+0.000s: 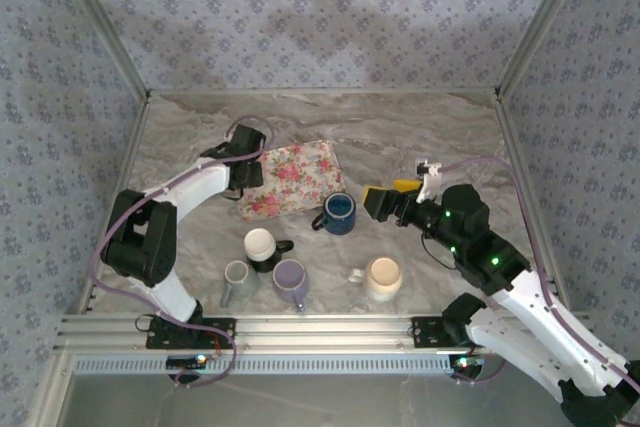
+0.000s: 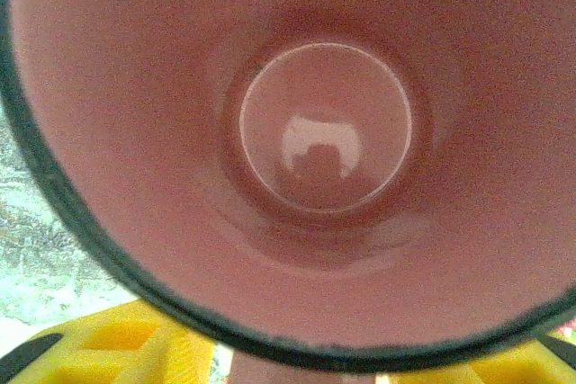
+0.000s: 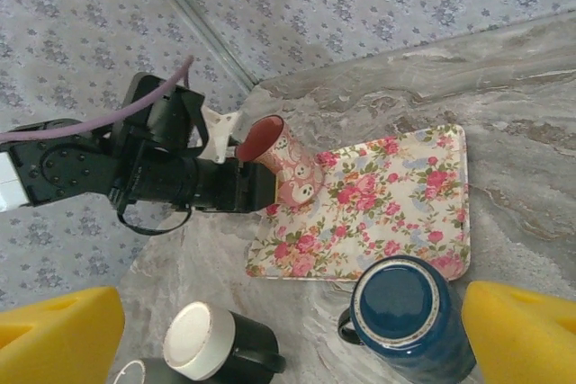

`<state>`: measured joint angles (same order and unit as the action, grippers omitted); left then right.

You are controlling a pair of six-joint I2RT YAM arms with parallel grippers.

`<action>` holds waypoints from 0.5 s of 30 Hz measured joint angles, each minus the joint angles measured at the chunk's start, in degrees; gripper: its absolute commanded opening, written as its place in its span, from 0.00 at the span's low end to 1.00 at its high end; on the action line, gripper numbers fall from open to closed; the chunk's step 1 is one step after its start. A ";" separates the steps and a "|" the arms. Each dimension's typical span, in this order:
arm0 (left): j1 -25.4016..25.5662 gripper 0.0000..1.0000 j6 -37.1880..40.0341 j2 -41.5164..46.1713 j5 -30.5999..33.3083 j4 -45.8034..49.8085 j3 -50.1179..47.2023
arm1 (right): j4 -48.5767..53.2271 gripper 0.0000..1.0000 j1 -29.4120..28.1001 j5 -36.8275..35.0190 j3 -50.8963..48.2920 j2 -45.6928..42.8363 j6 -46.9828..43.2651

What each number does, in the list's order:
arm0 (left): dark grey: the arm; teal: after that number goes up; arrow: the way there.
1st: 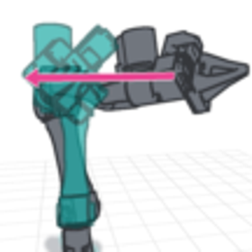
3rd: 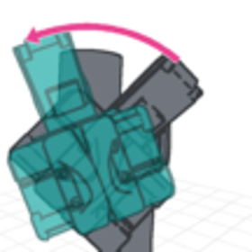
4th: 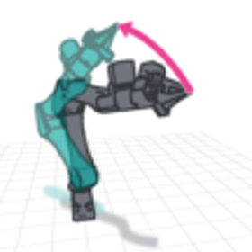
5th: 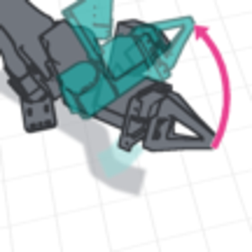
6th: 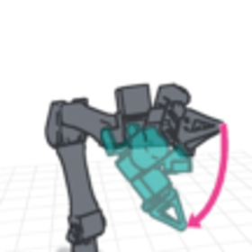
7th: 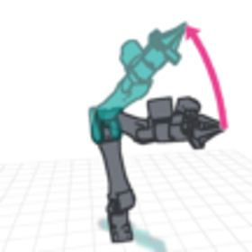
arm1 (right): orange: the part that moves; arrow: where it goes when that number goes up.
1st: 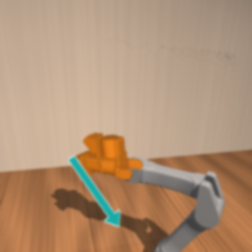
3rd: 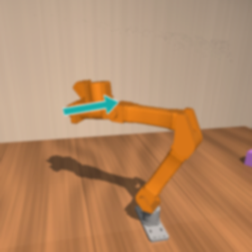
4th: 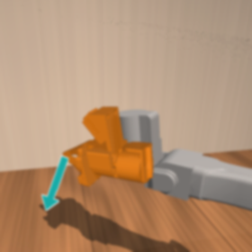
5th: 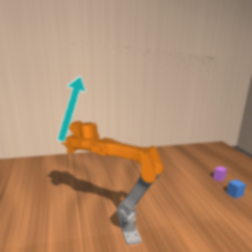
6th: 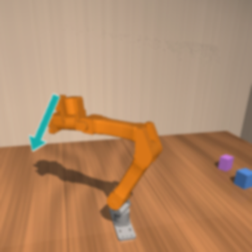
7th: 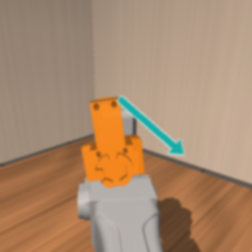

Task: Turn the mug right side up

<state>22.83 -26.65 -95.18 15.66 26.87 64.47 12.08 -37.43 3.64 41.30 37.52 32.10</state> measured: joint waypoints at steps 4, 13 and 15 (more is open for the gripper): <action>0.00 0.55 -1.18 5.03 -1.53 1.62 0.35 | 3.19 1.00 -0.09 -2.84 1.05 0.83 -0.02; 1.01 0.59 -0.35 24.22 -3.08 5.60 1.42 | 13.68 0.96 -3.69 -10.21 10.25 6.60 -3.26; 2.69 0.59 1.42 27.80 -2.29 6.54 1.53 | 17.35 0.97 -4.66 -11.41 12.83 8.76 -3.41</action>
<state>25.52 -25.23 -67.37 13.37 33.41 66.00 29.43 -42.09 -7.77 54.13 46.28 28.69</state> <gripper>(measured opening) 0.584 0.965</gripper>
